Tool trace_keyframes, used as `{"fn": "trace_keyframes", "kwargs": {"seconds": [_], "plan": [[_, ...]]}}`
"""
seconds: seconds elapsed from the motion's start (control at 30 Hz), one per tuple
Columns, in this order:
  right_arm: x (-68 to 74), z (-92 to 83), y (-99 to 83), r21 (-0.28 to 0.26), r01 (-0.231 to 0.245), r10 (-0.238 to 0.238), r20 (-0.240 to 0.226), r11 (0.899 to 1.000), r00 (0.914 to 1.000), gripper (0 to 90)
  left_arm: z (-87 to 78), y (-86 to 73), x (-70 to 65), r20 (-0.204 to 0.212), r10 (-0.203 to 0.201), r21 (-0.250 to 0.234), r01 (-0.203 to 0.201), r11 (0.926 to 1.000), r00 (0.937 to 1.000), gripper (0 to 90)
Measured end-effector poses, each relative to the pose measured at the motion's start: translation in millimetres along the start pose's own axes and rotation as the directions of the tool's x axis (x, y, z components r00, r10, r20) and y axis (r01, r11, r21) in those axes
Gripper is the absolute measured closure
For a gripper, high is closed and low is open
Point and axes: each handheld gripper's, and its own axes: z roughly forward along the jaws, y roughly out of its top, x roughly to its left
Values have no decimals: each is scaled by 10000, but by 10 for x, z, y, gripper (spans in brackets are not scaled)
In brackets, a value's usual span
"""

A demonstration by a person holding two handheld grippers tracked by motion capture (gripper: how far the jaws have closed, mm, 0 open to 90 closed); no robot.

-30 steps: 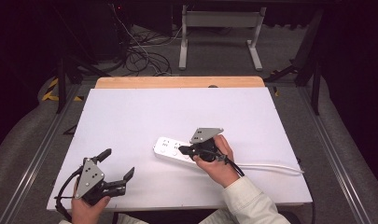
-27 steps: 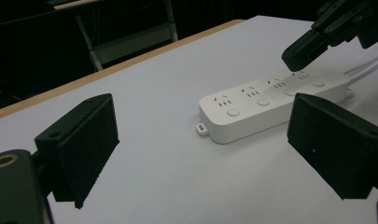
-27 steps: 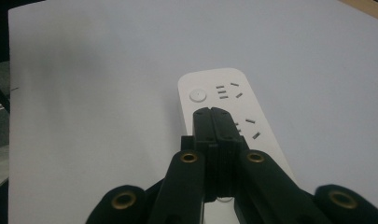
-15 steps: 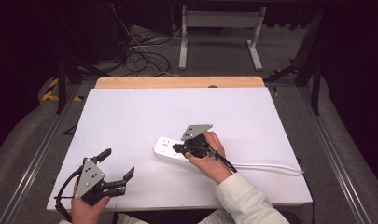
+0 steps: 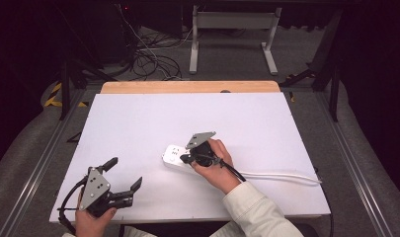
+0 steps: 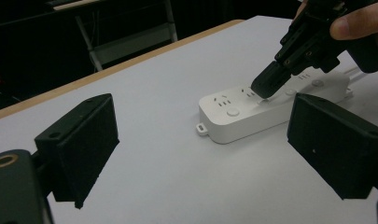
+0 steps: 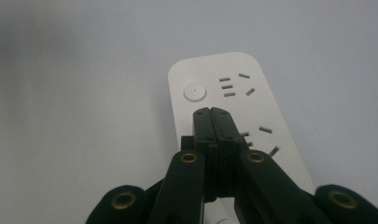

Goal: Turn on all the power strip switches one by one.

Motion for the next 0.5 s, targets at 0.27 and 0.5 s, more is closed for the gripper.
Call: {"fn": "trace_keyframes", "kwargs": {"seconds": [0.27, 0.5], "plan": [[2, 26, -23, 59, -93, 92, 74, 9999, 9999, 900, -1, 1, -3, 3, 25, -18, -25, 10000, 10000, 90], [15, 30, -26, 101, -77, 75, 156, 9999, 9999, 900, 1, 0, -9, 46, -16, 5, 16, 10000, 10000, 90]]}}
